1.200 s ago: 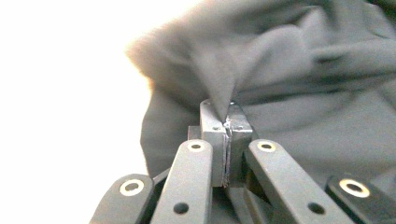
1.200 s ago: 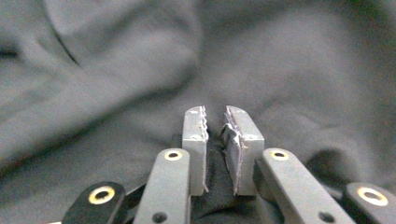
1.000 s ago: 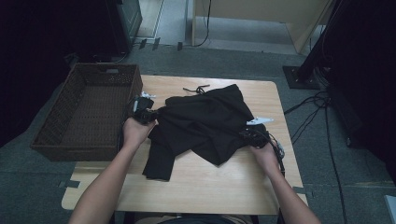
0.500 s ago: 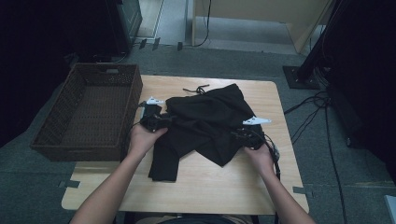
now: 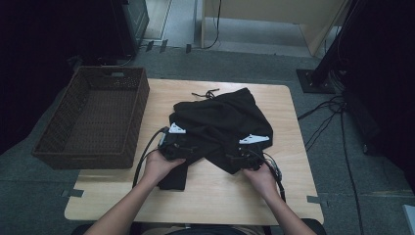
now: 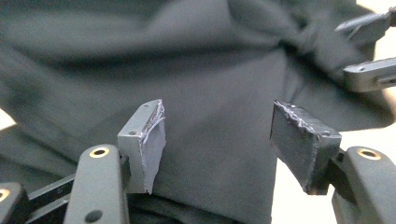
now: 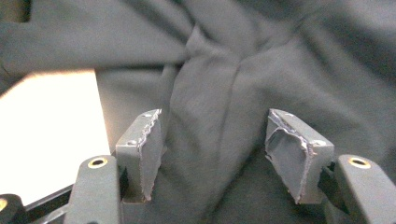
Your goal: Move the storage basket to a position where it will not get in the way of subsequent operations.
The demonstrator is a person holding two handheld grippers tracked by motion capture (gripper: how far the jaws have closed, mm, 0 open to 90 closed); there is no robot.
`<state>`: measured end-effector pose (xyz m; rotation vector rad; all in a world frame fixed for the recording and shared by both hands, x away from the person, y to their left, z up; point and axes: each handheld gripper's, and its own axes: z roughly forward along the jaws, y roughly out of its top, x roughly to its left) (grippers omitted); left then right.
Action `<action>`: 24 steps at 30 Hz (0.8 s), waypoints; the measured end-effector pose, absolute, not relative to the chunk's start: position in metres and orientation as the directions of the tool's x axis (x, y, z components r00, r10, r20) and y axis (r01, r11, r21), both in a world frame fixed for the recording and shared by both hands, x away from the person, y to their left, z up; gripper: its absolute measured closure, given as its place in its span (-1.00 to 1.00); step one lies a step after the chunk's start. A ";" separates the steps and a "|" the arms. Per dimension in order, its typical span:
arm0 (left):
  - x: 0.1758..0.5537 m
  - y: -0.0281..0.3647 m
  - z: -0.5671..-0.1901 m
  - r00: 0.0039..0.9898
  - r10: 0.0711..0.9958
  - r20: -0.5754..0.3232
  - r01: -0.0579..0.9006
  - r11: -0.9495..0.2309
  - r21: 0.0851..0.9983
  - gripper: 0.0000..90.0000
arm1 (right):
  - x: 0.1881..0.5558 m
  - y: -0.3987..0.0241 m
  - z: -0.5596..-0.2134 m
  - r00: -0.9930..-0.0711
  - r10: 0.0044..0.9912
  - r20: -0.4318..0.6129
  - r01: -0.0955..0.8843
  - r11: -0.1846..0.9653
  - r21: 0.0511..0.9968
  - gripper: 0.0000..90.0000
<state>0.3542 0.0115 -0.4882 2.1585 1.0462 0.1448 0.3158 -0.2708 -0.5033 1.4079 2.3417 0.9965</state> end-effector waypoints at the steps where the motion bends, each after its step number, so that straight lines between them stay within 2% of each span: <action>1: 0.355 0.010 -0.492 0.662 0.722 -0.199 0.643 -0.413 0.645 -0.20 | 0.316 -0.269 -0.506 -0.513 0.849 0.125 0.690 0.322 0.648 -0.13; 4: 0.357 0.008 -0.498 0.660 0.730 -0.175 0.637 -0.422 0.645 -0.18 | 0.316 -0.267 -0.507 -0.525 0.850 0.039 0.652 0.373 0.660 0.15; 7: 0.358 0.006 -0.501 0.657 0.742 -0.132 0.618 -0.430 0.658 -0.04 | 0.316 -0.265 -0.509 -0.534 0.845 -0.014 0.618 0.401 0.676 0.40; 10: 0.354 0.004 -0.504 0.640 0.766 -0.061 0.588 -0.436 0.681 0.25 | 0.319 -0.266 -0.508 -0.531 0.847 -0.025 0.613 0.404 0.679 0.72; 12: 0.354 0.007 -0.506 0.628 0.777 -0.054 0.584 -0.423 0.693 0.51 | 0.321 -0.267 -0.507 -0.523 0.852 -0.022 0.624 0.401 0.670 0.85; 17: 0.357 0.014 -0.503 0.630 0.771 -0.098 0.602 -0.405 0.688 0.95 | 0.327 -0.276 -0.505 -0.522 0.850 0.067 0.666 0.357 0.655 0.96; 21: 0.362 0.025 -0.486 0.636 0.745 -0.201 0.635 -0.357 0.685 1.00 | 0.330 -0.284 -0.493 -0.516 0.851 0.098 0.677 0.334 0.656 0.96; 24: 0.364 0.037 -0.460 0.636 0.737 -0.229 0.621 -0.313 0.718 1.00 | 0.330 -0.297 -0.479 -0.508 0.854 0.115 0.661 0.301 0.687 0.97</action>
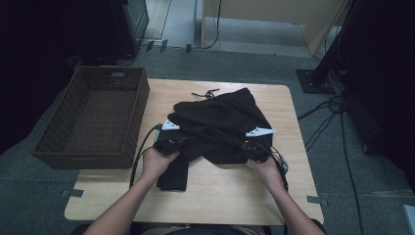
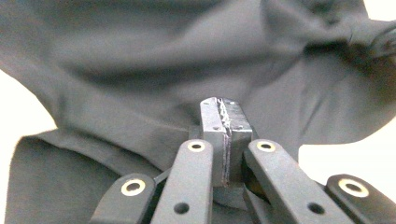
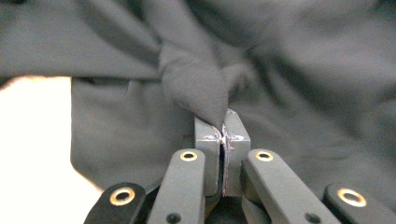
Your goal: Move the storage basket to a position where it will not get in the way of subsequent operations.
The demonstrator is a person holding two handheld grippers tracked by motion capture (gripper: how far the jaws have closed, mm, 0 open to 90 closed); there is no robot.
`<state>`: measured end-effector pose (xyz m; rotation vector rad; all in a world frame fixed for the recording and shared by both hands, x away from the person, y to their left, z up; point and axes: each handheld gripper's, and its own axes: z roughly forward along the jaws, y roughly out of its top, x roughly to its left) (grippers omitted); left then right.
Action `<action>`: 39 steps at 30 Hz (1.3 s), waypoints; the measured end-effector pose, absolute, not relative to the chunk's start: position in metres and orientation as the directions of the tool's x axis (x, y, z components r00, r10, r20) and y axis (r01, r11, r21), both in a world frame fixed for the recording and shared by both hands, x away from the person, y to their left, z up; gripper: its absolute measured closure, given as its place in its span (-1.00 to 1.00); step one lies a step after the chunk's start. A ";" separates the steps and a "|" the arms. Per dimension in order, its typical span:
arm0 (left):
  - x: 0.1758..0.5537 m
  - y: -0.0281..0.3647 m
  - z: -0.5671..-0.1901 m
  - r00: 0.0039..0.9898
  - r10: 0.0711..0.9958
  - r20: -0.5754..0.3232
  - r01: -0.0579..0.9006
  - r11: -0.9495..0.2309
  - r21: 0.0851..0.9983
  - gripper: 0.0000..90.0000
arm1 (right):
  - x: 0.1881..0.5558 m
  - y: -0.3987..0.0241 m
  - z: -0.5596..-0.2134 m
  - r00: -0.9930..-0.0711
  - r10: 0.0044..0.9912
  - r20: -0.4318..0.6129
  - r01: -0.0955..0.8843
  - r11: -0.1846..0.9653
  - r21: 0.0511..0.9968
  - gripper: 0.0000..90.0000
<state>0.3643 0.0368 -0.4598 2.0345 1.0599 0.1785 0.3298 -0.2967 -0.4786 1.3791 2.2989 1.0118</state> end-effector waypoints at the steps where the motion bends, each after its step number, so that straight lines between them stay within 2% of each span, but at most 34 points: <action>1: 0.367 0.041 -0.452 0.631 0.739 -0.237 0.617 -0.292 0.731 1.00 | 0.330 -0.301 -0.474 -0.504 0.856 0.114 0.655 0.293 0.696 0.97; 5: 0.385 0.059 -0.422 0.599 0.759 -0.256 0.617 -0.234 0.752 1.00 | 0.338 -0.318 -0.455 -0.484 0.868 0.112 0.641 0.264 0.721 0.97; 10: 0.408 0.074 -0.407 0.557 0.784 -0.276 0.634 -0.186 0.751 1.00 | 0.357 -0.334 -0.441 -0.459 0.883 0.102 0.646 0.253 0.720 0.96; 16: 0.442 0.080 -0.408 0.497 0.825 -0.268 0.668 -0.166 0.725 1.00 | 0.392 -0.357 -0.427 -0.400 0.912 0.091 0.665 0.220 0.714 0.96; 20: 0.463 0.071 -0.417 0.468 0.851 -0.239 0.684 -0.177 0.708 1.00 | 0.416 -0.360 -0.431 -0.375 0.927 0.009 0.674 0.266 0.689 0.94; 23: 0.472 0.063 -0.427 0.447 0.864 -0.231 0.701 -0.179 0.690 0.98 | 0.431 -0.354 -0.442 -0.339 0.941 0.018 0.690 0.236 0.684 0.73; 24: 0.472 0.061 -0.429 0.451 0.858 -0.246 0.702 -0.171 0.691 0.91 | 0.433 -0.351 -0.444 -0.334 0.942 0.040 0.692 0.217 0.689 0.59; 25: 0.470 0.060 -0.430 0.461 0.849 -0.258 0.701 -0.170 0.693 0.72 | 0.433 -0.348 -0.446 -0.337 0.939 0.069 0.691 0.198 0.695 0.48; 27: 0.467 0.059 -0.430 0.488 0.836 -0.252 0.687 -0.190 0.701 0.54 | 0.431 -0.344 -0.445 -0.355 0.930 0.092 0.682 0.190 0.707 0.35; 29: 0.464 0.059 -0.426 0.494 0.833 -0.252 0.682 -0.191 0.706 0.29 | 0.426 -0.341 -0.439 -0.367 0.926 0.085 0.652 0.191 0.734 0.31; 31: 0.460 0.064 -0.418 0.494 0.829 -0.262 0.665 -0.166 0.728 0.18 | 0.419 -0.339 -0.428 -0.374 0.921 0.109 0.628 0.165 0.761 0.28; 34: 0.452 0.065 -0.407 0.524 0.800 -0.291 0.667 -0.173 0.725 0.15 | 0.407 -0.336 -0.408 -0.381 0.907 0.180 0.595 0.091 0.799 0.29; 35: 0.446 0.062 -0.405 0.548 0.792 -0.268 0.653 -0.205 0.729 0.17 | 0.403 -0.334 -0.404 -0.402 0.890 0.214 0.596 0.077 0.799 0.32; 37: 0.437 0.058 -0.405 0.584 0.773 -0.249 0.637 -0.245 0.731 0.17 | 0.394 -0.321 -0.406 -0.450 0.860 0.238 0.612 0.103 0.784 0.33; 39: 0.429 0.053 -0.411 0.602 0.751 -0.270 0.645 -0.259 0.719 0.16 | 0.387 -0.306 -0.417 -0.485 0.845 0.226 0.615 0.146 0.775 0.31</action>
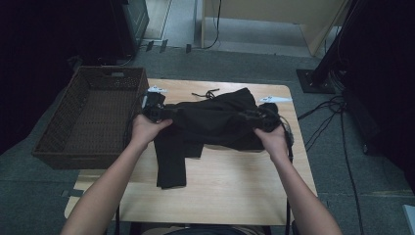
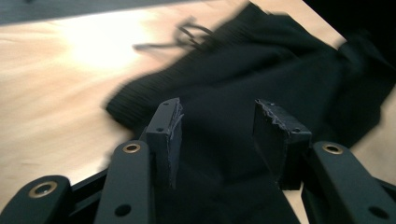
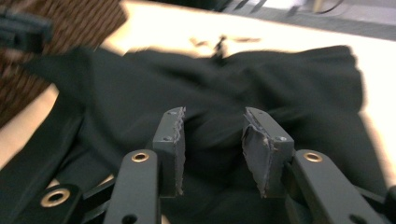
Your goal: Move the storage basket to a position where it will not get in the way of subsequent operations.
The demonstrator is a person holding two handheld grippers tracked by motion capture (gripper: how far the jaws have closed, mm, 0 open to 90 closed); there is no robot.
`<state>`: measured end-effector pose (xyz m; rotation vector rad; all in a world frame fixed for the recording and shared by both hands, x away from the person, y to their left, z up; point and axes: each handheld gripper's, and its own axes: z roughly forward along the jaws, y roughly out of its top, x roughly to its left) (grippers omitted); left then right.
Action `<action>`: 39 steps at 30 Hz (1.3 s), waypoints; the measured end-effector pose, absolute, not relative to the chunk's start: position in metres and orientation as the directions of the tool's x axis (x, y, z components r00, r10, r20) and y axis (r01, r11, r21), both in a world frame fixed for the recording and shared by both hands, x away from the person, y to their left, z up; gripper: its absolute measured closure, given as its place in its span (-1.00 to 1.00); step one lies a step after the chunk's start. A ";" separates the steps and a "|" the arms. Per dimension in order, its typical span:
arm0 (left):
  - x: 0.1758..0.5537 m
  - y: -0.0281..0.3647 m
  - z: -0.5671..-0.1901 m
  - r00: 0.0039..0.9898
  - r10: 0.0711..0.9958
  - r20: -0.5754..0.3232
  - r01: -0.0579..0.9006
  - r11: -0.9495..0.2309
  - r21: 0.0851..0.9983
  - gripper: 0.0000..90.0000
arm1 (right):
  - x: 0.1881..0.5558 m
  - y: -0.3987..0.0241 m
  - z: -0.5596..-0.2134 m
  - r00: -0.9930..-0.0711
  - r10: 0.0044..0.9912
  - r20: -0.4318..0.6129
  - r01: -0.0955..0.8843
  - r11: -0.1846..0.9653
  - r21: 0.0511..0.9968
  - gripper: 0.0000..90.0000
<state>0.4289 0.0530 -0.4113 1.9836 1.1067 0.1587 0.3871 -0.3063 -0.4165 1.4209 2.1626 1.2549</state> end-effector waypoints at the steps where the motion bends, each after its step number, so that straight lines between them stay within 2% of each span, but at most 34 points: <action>1: 0.425 0.051 -0.416 0.609 0.740 -0.286 0.652 -0.262 0.711 0.15 | 0.385 -0.301 -0.422 -0.493 0.837 0.236 0.625 0.153 0.766 0.29; 8: 0.398 0.029 -0.447 0.666 0.696 -0.268 0.645 -0.358 0.675 0.11 | 0.363 -0.271 -0.473 -0.521 0.819 0.241 0.673 0.221 0.706 0.07; 14: 0.389 0.018 -0.456 0.685 0.672 -0.281 0.638 -0.368 0.677 0.07 | 0.350 -0.265 -0.487 -0.556 0.803 0.214 0.659 0.269 0.702 -0.22; 17: 0.388 0.011 -0.460 0.691 0.664 -0.286 0.638 -0.374 0.673 0.05 | 0.353 -0.260 -0.497 -0.563 0.803 0.194 0.664 0.301 0.684 -0.26; 20: 0.388 0.004 -0.464 0.699 0.656 -0.285 0.631 -0.378 0.677 0.04 | 0.358 -0.255 -0.507 -0.563 0.818 0.118 0.654 0.354 0.669 -0.10; 24: 0.388 -0.002 -0.468 0.707 0.650 -0.280 0.626 -0.390 0.675 0.01 | 0.358 -0.253 -0.510 -0.568 0.823 0.006 0.599 0.408 0.689 0.53; 25: 0.388 -0.004 -0.469 0.708 0.650 -0.276 0.624 -0.393 0.676 0.00 | 0.360 -0.254 -0.510 -0.570 0.821 0.003 0.596 0.411 0.690 0.76; 26: 0.388 -0.006 -0.468 0.710 0.650 -0.271 0.622 -0.399 0.674 -0.02 | 0.362 -0.256 -0.508 -0.577 0.816 0.037 0.612 0.401 0.682 0.87; 27: 0.387 -0.008 -0.468 0.718 0.651 -0.246 0.607 -0.413 0.679 -0.05 | 0.364 -0.257 -0.504 -0.577 0.814 0.075 0.631 0.385 0.673 0.92; 31: 0.384 -0.014 -0.462 0.754 0.623 -0.208 0.554 -0.433 0.711 -0.17 | 0.362 -0.259 -0.473 -0.637 0.754 0.160 0.603 0.358 0.713 0.95; 33: 0.383 -0.020 -0.459 0.776 0.603 -0.186 0.525 -0.453 0.721 -0.23 | 0.362 -0.263 -0.451 -0.656 0.716 0.237 0.596 0.300 0.745 0.96; 36: 0.383 -0.029 -0.459 0.793 0.587 -0.163 0.504 -0.482 0.717 -0.26 | 0.363 -0.264 -0.428 -0.673 0.680 0.290 0.586 0.252 0.770 0.96; 37: 0.384 -0.033 -0.461 0.796 0.588 -0.148 0.501 -0.500 0.707 -0.24 | 0.365 -0.264 -0.421 -0.676 0.673 0.300 0.584 0.240 0.776 0.96; 39: 0.387 -0.037 -0.464 0.797 0.588 -0.141 0.506 -0.521 0.687 0.05 | 0.369 -0.263 -0.410 -0.686 0.662 0.303 0.573 0.235 0.785 0.96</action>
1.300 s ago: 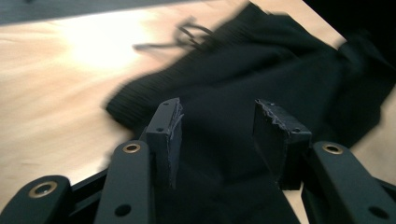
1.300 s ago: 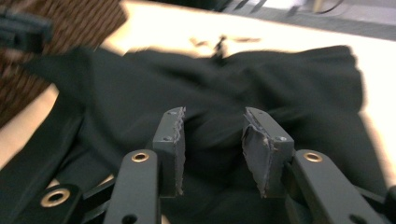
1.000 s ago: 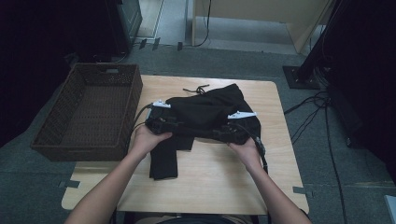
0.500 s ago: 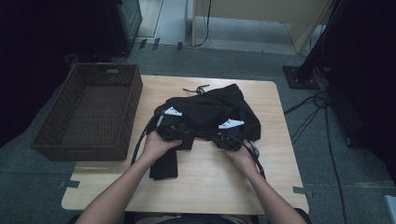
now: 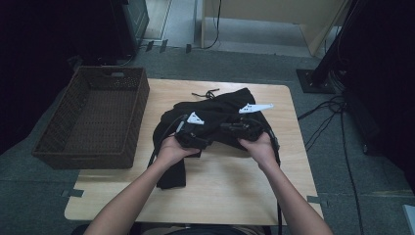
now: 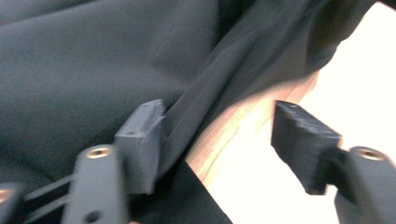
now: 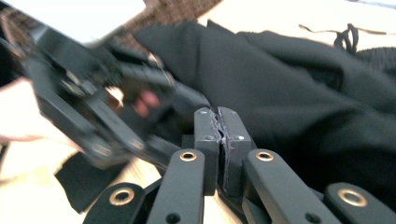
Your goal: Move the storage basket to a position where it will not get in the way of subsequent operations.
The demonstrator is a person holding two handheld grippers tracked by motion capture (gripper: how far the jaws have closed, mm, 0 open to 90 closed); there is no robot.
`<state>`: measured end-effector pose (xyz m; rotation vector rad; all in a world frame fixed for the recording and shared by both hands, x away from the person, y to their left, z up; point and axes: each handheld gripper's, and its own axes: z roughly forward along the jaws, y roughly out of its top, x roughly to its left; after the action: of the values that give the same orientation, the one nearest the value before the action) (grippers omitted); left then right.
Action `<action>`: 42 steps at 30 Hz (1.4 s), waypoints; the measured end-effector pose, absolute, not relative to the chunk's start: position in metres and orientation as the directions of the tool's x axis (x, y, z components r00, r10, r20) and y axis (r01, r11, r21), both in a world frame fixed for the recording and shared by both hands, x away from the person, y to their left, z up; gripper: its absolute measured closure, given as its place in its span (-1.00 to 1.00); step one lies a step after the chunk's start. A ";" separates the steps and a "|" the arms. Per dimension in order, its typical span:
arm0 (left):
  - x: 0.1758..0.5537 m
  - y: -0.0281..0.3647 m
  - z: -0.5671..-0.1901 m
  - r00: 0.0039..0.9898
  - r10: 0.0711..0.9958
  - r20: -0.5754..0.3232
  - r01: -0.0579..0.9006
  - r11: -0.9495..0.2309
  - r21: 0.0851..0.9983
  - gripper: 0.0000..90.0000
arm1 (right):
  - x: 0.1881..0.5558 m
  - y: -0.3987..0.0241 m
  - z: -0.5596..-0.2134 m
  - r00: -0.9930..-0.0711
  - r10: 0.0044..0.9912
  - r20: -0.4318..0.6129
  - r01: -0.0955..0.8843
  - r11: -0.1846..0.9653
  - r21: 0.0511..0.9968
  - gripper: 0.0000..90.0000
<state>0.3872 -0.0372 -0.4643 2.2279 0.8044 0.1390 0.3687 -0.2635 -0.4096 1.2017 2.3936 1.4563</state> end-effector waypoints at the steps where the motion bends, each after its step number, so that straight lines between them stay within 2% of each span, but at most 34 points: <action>1: 0.389 -0.038 -0.465 0.795 0.587 -0.155 0.517 -0.521 0.679 0.16 | 0.371 -0.263 -0.407 -0.684 0.664 0.302 0.574 0.234 0.785 0.96; 2: 0.392 -0.039 -0.466 0.795 0.578 -0.183 0.532 -0.521 0.668 0.44 | 0.374 -0.263 -0.406 -0.681 0.667 0.301 0.575 0.234 0.783 0.95; 5: 0.395 -0.041 -0.467 0.795 0.554 -0.248 0.568 -0.534 0.626 0.96 | 0.382 -0.263 -0.407 -0.663 0.689 0.294 0.583 0.229 0.780 0.94; 9: 0.384 -0.046 -0.457 0.846 0.466 -0.258 0.515 -0.592 0.620 0.99 | 0.390 -0.269 -0.411 -0.632 0.724 0.276 0.600 0.231 0.766 0.92; 12: 0.371 -0.044 -0.434 0.880 0.337 -0.334 0.471 -0.532 0.704 0.99 | 0.388 -0.273 -0.406 -0.641 0.719 0.268 0.580 0.224 0.783 0.92; 14: 0.370 -0.039 -0.422 0.876 0.317 -0.362 0.478 -0.488 0.730 0.99 | 0.385 -0.274 -0.399 -0.648 0.716 0.260 0.555 0.210 0.805 0.91; 15: 0.373 -0.034 -0.418 0.860 0.323 -0.394 0.506 -0.454 0.733 0.99 | 0.384 -0.273 -0.396 -0.646 0.723 0.245 0.542 0.209 0.814 0.90; 17: 0.381 -0.027 -0.419 0.825 0.354 -0.441 0.561 -0.409 0.720 0.98 | 0.384 -0.272 -0.394 -0.628 0.754 0.192 0.513 0.217 0.830 0.62; 20: 0.397 -0.013 -0.429 0.755 0.472 -0.454 0.635 -0.356 0.685 0.98 | 0.388 -0.278 -0.395 -0.593 0.777 0.211 0.532 0.182 0.827 0.44; 23: 0.411 -0.001 -0.443 0.673 0.578 -0.461 0.706 -0.316 0.634 0.97 | 0.385 -0.288 -0.401 -0.566 0.797 0.210 0.533 0.159 0.831 0.43; 27: 0.421 0.011 -0.456 0.619 0.677 -0.397 0.729 -0.308 0.612 0.97 | 0.383 -0.300 -0.419 -0.538 0.819 0.199 0.567 0.177 0.805 0.42; 28: 0.422 0.014 -0.459 0.608 0.692 -0.388 0.735 -0.305 0.606 0.97 | 0.381 -0.302 -0.425 -0.531 0.823 0.202 0.572 0.172 0.802 0.35; 31: 0.424 0.020 -0.471 0.590 0.725 -0.356 0.745 -0.317 0.587 0.94 | 0.376 -0.308 -0.448 -0.510 0.838 0.195 0.599 0.183 0.780 0.13; 35: 0.425 0.022 -0.482 0.584 0.730 -0.354 0.750 -0.319 0.579 0.91 | 0.368 -0.307 -0.479 -0.503 0.843 0.191 0.649 0.222 0.728 -0.18; 42: 0.430 0.013 -0.491 0.582 0.733 -0.351 0.755 -0.327 0.568 0.92 | 0.367 -0.293 -0.506 -0.497 0.848 0.186 0.678 0.246 0.692 -0.29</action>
<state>0.4304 0.0126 -0.4908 2.1019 1.1796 -0.0392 0.3668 -0.2929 -0.5058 1.4326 2.2902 1.0909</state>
